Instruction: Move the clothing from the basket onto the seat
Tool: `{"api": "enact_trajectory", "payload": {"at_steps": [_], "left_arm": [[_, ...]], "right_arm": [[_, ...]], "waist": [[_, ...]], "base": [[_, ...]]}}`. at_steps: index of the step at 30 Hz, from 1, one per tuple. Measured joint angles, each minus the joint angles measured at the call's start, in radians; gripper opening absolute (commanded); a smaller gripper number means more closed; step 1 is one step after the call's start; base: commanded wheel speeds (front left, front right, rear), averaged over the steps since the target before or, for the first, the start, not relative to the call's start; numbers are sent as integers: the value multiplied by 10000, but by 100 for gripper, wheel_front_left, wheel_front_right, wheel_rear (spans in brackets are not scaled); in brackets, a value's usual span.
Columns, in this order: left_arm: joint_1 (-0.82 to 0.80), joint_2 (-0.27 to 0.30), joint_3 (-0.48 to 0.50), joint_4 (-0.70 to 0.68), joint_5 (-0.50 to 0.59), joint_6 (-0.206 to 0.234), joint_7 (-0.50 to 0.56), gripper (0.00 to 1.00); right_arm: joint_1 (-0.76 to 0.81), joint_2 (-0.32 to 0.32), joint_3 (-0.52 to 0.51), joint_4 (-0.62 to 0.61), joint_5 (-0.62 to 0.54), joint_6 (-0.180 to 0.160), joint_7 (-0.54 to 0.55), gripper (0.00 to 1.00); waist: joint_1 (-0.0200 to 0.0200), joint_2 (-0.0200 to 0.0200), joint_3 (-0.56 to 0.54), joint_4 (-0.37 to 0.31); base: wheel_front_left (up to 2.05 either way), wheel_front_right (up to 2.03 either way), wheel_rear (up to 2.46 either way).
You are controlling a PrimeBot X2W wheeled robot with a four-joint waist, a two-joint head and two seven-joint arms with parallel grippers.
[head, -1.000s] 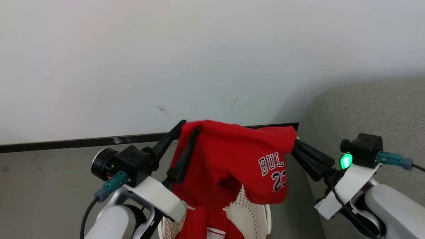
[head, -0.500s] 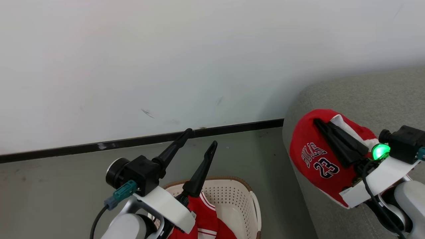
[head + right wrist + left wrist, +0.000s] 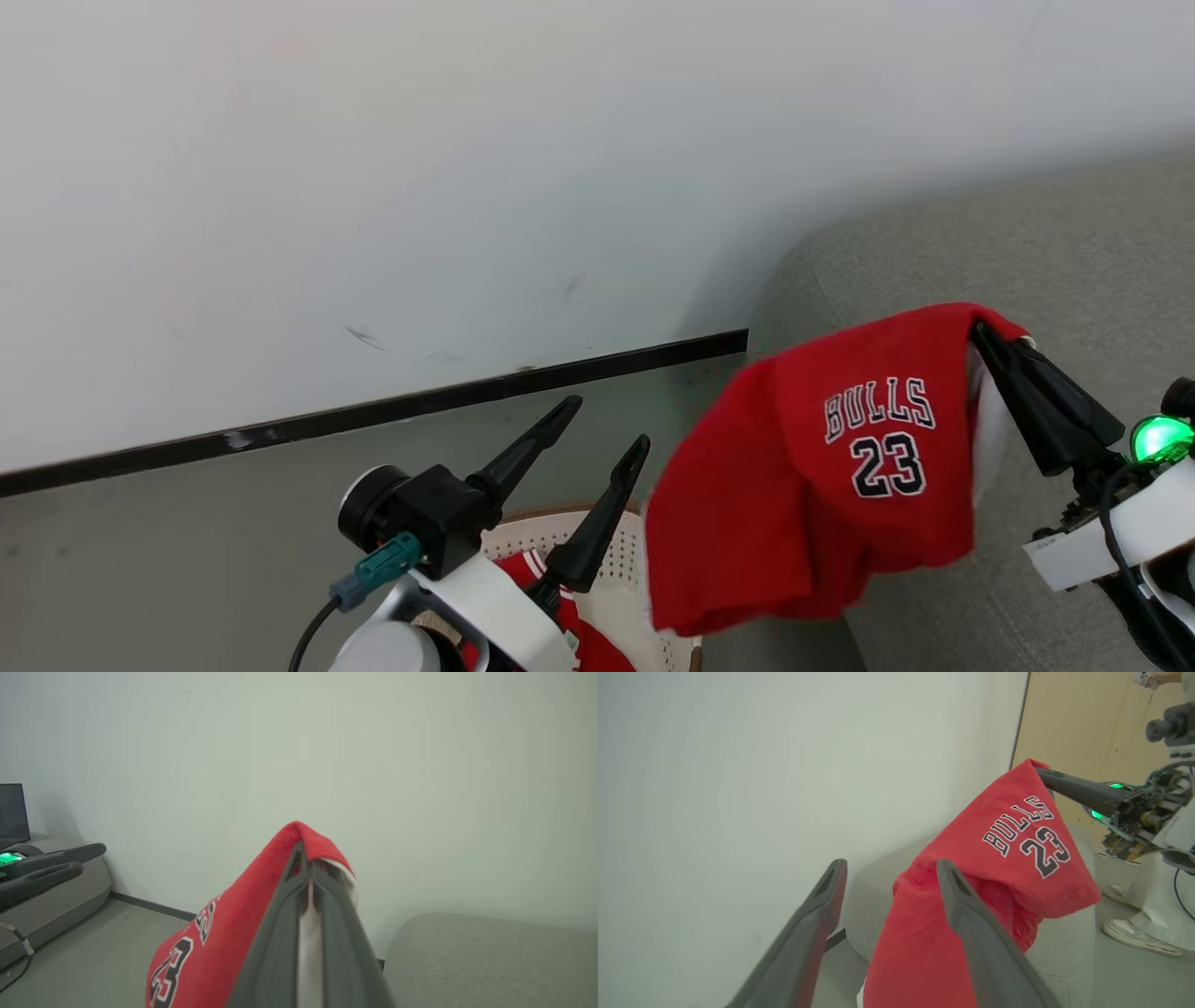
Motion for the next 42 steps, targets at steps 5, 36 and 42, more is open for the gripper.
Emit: {"api": "enact_trajectory", "payload": {"at_steps": [5,36,42], "left_arm": [[-2,-21,-259,247,-75,-42,-77,100],[-4,-198,-821,449,-56,-104,-339,100],[-37,-192,-756,167,104,29,-336,100]], "right_arm": [[574,8,-439,-324,-240,0,-8,0],[274,-539,-1762,-151,205,0,-10,0],[-1118,-895,-1990,675,604,0,-10,0]], "waist": [[0,0,-36,-368],[0,0,356,-2068],[0,0,727,-2072]], "base": [[0,0,0],[0,0,0],[0,0,0]]}}
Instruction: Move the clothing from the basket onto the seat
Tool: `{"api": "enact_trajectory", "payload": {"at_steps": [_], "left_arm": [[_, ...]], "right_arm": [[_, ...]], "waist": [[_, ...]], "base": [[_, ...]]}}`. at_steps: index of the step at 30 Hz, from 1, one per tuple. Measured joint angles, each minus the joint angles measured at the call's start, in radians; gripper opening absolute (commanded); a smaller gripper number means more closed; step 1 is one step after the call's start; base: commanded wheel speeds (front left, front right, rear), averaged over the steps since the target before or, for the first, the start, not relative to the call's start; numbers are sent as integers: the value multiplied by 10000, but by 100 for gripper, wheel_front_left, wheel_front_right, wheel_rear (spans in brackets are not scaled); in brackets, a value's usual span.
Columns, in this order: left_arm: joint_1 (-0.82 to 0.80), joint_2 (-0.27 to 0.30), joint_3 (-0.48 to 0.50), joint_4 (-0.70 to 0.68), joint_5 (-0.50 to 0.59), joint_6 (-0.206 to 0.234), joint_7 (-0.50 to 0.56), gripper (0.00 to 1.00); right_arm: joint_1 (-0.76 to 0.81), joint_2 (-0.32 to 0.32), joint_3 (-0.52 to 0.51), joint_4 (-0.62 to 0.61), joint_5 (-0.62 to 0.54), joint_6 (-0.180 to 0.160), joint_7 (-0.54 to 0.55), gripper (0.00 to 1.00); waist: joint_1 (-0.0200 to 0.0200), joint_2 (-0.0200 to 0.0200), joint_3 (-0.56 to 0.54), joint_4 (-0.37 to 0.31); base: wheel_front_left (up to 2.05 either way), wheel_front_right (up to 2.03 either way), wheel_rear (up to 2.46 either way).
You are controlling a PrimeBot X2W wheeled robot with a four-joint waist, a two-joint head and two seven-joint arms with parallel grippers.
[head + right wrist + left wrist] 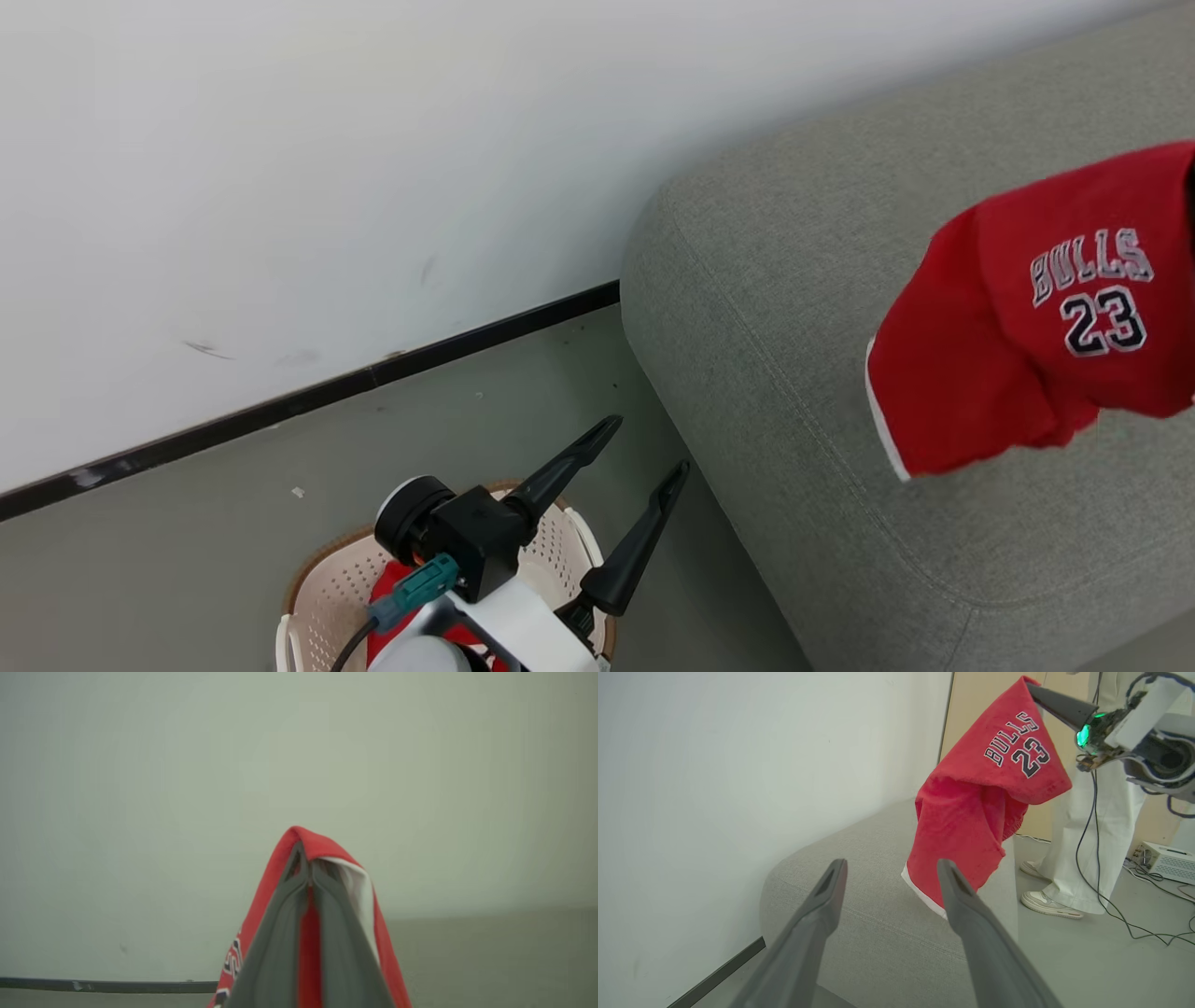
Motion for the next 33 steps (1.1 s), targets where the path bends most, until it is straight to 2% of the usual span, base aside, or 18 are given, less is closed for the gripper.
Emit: {"api": "enact_trajectory", "payload": {"at_steps": [6,13,26,33], "left_arm": [[-230,23,84,-314,203,180,100,100],[-246,201,104,-596,422,326,290,100],[-876,267,-50,-1315,915,401,790,100],[-1223,286,-261,-1569,1085,397,1066,100]], "right_arm": [[-1535,27,-512,917,809,0,27,0],[-2718,-117,-711,2027,867,0,194,0],[-3904,-506,-1041,4295,562,0,339,0],[-4055,-466,-1266,5538,-33,0,203,0]], "waist": [[0,0,418,86],[0,0,878,238],[0,0,1929,699],[0,0,2473,965]], "base": [[0,0,0],[0,0,0],[0,0,0],[0,0,0]]}}
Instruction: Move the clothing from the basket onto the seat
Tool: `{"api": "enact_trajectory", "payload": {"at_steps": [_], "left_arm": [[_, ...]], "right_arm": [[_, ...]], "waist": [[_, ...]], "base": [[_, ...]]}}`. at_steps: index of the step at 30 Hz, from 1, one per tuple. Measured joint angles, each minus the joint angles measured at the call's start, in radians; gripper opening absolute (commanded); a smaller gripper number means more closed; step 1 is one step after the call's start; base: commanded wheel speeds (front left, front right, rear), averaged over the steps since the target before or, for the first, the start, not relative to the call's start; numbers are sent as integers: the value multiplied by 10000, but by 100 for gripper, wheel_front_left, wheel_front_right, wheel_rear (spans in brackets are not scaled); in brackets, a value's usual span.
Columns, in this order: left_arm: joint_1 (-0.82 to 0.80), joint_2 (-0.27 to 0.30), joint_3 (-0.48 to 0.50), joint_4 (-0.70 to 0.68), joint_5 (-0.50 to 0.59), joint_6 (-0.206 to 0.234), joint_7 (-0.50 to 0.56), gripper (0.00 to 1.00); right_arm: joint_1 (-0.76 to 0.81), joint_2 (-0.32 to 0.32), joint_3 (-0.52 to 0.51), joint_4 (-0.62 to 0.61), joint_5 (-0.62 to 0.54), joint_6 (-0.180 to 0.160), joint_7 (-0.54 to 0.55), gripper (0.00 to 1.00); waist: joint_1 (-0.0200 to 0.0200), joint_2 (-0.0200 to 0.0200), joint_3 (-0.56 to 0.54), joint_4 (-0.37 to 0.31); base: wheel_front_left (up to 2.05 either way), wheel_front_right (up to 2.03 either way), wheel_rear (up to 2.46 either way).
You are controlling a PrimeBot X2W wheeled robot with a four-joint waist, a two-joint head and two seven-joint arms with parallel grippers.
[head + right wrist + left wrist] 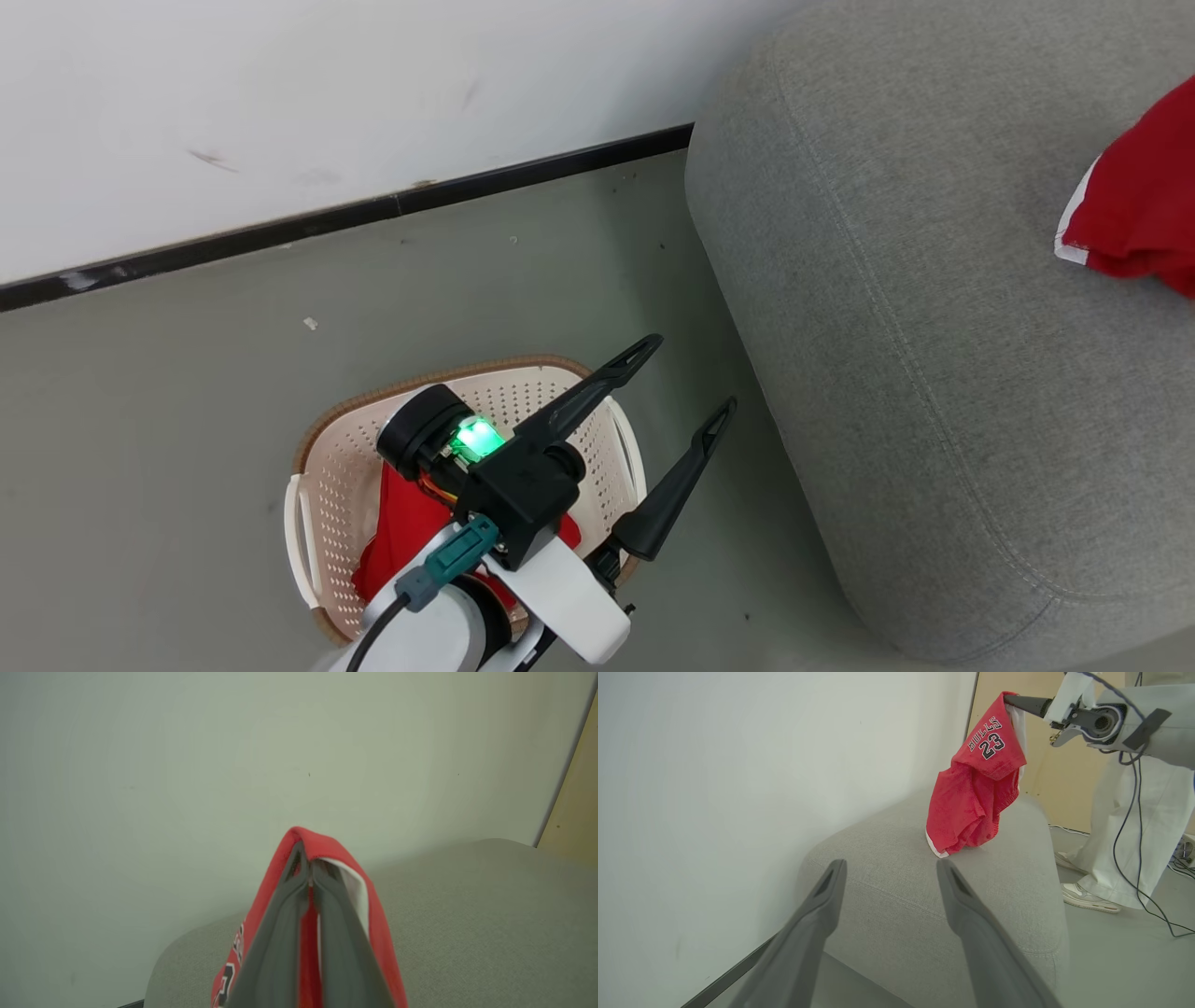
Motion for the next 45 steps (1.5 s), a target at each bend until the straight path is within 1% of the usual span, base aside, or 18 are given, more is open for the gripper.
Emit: {"api": "enact_trajectory", "payload": {"at_steps": [3,8,15,19,20,21,22,23,24,25,30,35,39,45], "left_arm": [[-46,8,-121,-13,63,-13,86,100],[-297,25,-205,-42,84,-84,161,100],[-496,38,-330,-36,148,-192,226,100],[-794,23,-334,12,138,-267,221,100],[-812,15,-332,33,130,-268,201,100],[-812,0,-316,180,81,-305,90,100],[-810,23,-255,280,56,-314,44,100],[-810,71,-184,343,56,-314,0,100],[-810,123,-105,366,44,-314,-17,100],[-809,167,-54,393,42,-314,-31,100],[-790,192,115,625,-42,-313,-234,100],[-760,196,284,817,-146,-309,-474,100],[-677,201,518,963,-236,-253,-665,100],[-369,257,917,1225,-337,-86,-1034,100]], "right_arm": [[73,232,282,407,-198,0,-71,0],[509,986,479,917,-199,0,-90,0],[664,1333,639,1241,-387,2,-161,0],[703,1312,748,1227,-593,2,-182,0],[778,1312,771,1225,-635,2,-188,8],[976,1354,734,1221,-700,2,-188,33],[1019,1436,711,1195,-731,2,-188,50],[1019,1557,704,1158,-736,2,-188,82],[1020,1657,706,1062,-784,6,-188,89],[1023,1708,694,924,-853,4,-188,100],[1206,1791,685,454,-1058,2,-192,100],[1997,2161,1122,-79,-1156,2,-192,100],[2522,2330,1290,-564,-1281,4,-192,100],[2941,2575,959,-1455,-1680,2,-194,100]], "waist": [[0,0,224,108],[0,0,572,276],[0,0,982,482],[0,0,1159,600],[0,0,1194,636],[0,0,1238,712],[0,0,1237,735],[0,0,1221,733],[0,-1,1203,724],[0,0,1186,713],[0,0,1080,647],[0,0,919,578],[0,0,748,526],[0,0,450,468]], "base": [[0,0,0],[0,0,0],[0,0,0],[0,0,0],[0,0,0],[0,0,0],[0,0,0],[0,0,0],[0,0,0],[0,0,0],[0,0,0],[0,0,0],[0,0,0],[0,0,0]]}}
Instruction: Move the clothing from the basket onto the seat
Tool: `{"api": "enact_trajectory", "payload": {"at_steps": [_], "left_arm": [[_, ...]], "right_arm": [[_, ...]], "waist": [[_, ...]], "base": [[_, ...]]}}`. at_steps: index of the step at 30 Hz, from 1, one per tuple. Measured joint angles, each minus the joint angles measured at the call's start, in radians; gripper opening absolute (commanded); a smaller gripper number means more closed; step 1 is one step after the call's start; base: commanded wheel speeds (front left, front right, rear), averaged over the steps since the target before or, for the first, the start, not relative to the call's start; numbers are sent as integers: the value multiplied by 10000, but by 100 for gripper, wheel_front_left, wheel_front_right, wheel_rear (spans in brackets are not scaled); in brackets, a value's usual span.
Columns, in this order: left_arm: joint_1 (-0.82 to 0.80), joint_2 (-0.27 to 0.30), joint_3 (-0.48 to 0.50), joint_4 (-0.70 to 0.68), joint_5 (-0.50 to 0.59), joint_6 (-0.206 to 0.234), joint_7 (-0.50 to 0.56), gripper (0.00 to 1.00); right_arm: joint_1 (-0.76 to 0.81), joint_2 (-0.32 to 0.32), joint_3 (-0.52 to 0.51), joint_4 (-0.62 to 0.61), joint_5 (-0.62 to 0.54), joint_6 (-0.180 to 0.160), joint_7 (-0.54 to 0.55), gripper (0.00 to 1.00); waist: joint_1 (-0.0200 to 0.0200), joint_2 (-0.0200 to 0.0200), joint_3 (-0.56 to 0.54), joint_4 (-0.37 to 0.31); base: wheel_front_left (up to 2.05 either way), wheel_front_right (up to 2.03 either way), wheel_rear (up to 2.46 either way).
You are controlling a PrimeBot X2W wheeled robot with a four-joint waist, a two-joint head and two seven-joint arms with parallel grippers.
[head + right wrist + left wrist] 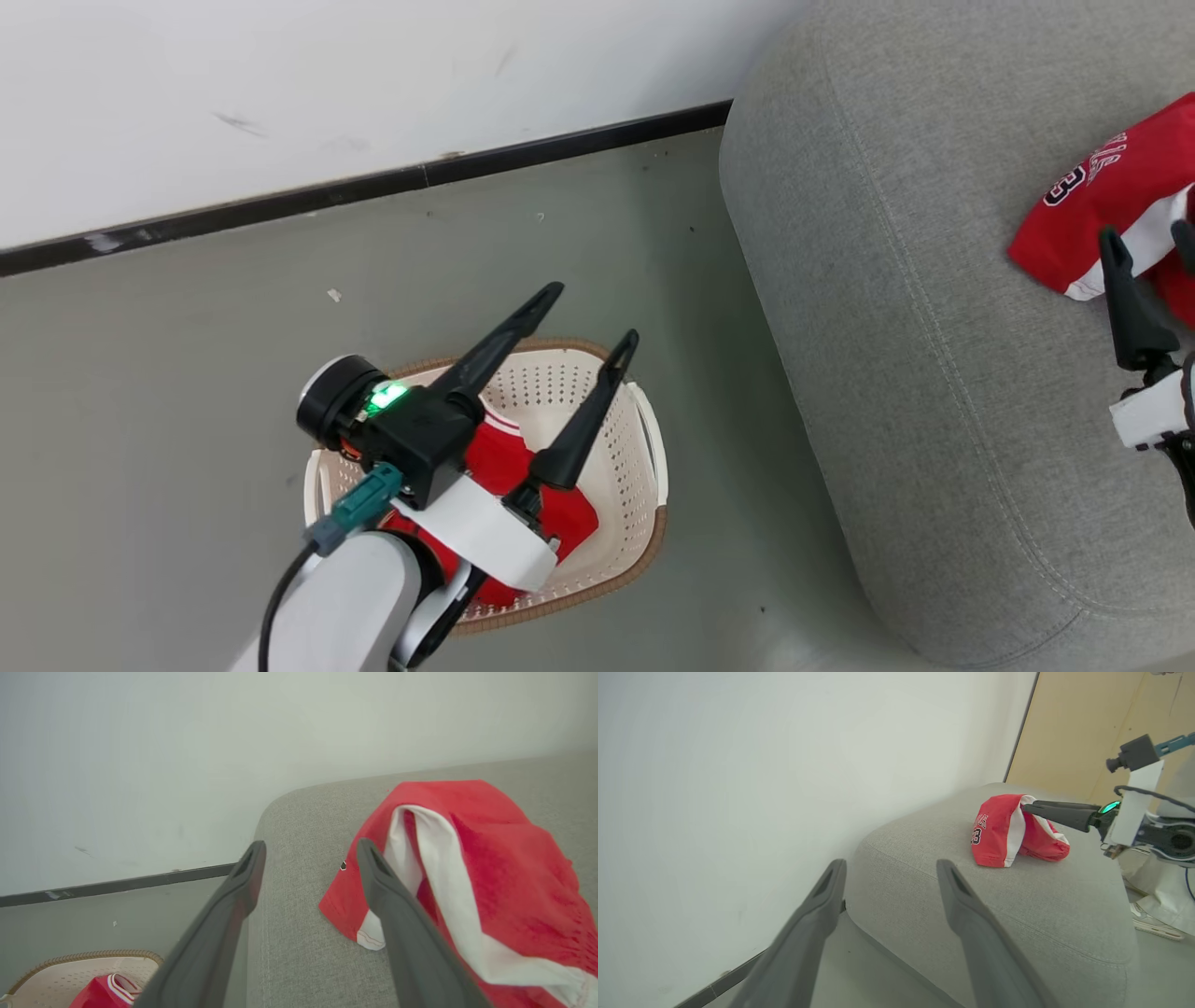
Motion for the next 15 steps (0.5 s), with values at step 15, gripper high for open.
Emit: {"api": "enact_trajectory", "payload": {"at_steps": [15], "left_arm": [[978,357,1910,663,-422,1028,-1114,100]], "right_arm": [[-1,815,-36,-1584,-1473,0,-10,100]], "waist": [[0,0,-923,165]], "base": [[0,0,0]]}}
